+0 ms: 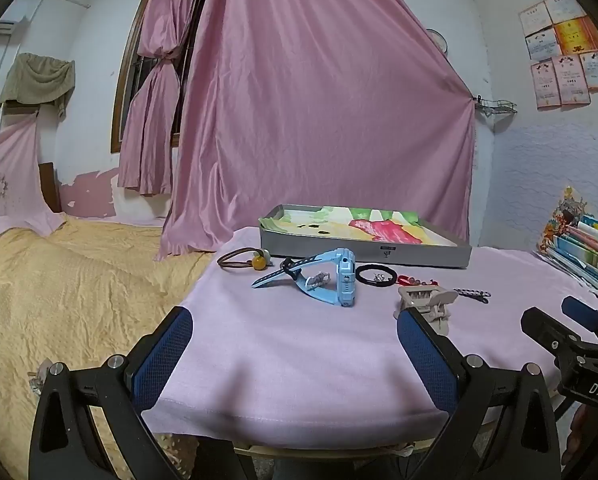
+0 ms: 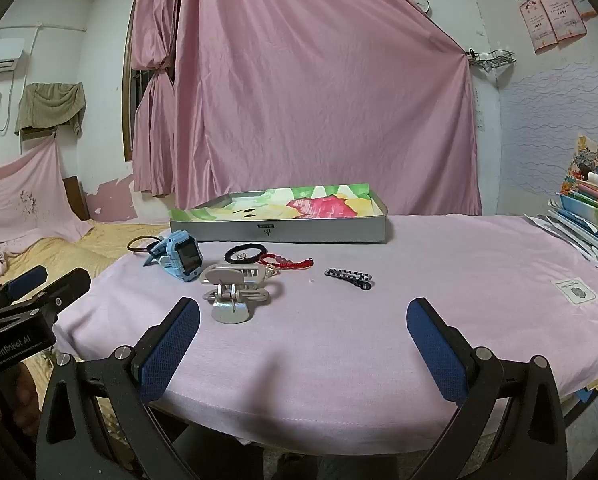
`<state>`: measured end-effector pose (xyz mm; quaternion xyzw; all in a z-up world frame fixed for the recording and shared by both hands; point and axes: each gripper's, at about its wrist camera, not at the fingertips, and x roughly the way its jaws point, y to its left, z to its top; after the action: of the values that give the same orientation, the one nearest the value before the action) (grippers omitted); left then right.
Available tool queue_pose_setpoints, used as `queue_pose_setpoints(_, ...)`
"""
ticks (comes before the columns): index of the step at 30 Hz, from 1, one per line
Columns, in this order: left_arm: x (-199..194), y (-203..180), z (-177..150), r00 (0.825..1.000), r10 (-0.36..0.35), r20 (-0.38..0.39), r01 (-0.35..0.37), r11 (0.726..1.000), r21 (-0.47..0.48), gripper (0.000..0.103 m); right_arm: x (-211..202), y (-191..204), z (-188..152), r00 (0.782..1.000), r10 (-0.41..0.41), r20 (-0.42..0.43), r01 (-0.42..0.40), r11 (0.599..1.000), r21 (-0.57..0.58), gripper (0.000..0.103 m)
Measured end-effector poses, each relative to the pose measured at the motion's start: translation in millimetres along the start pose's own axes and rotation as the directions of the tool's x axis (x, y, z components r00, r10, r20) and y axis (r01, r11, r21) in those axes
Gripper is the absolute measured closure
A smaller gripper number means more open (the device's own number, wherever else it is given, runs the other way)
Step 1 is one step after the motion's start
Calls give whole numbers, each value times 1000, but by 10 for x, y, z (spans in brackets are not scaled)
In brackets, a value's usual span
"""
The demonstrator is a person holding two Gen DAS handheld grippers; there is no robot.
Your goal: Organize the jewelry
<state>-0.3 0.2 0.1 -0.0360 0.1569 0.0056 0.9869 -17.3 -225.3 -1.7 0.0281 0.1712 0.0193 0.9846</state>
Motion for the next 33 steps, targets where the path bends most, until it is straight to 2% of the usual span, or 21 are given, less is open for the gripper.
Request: queue_pose_setpoints(33,-51,1,8,1000,-9,9,9,1000,-7,0,14,12,-18,1000,-2,-8,2,1000,-2,1)
